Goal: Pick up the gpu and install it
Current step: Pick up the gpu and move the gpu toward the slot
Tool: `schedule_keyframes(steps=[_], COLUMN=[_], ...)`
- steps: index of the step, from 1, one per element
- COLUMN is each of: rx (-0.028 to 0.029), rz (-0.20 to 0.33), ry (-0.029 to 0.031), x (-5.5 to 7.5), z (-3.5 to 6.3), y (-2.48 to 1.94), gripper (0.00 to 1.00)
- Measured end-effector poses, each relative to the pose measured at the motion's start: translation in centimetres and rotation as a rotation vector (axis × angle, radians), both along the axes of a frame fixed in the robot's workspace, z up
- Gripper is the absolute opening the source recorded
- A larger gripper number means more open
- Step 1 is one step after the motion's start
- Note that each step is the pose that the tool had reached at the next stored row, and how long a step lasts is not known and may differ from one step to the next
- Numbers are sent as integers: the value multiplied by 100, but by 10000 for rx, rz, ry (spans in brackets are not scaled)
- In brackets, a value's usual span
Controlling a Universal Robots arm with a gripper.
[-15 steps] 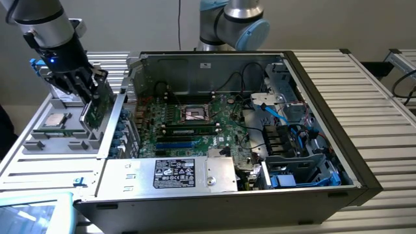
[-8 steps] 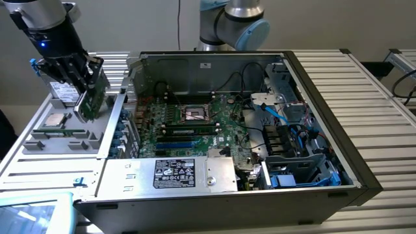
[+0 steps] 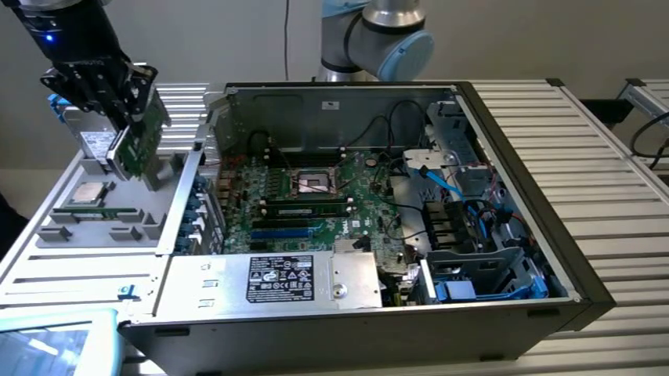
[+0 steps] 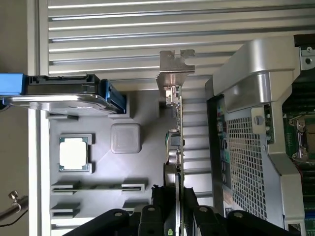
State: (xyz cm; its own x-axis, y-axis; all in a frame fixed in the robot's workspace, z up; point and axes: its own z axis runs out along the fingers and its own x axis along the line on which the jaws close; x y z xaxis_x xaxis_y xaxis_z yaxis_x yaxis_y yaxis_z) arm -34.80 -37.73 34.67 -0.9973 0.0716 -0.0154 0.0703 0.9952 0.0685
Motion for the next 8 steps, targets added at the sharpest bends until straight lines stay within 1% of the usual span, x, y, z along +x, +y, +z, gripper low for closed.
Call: schedule_keyframes(steps=[4, 8], rx=[-40, -94], rz=[-1, 0], ry=[0, 0], x=[0, 0], z=[178, 362], y=[2, 5], gripper=[28, 28])
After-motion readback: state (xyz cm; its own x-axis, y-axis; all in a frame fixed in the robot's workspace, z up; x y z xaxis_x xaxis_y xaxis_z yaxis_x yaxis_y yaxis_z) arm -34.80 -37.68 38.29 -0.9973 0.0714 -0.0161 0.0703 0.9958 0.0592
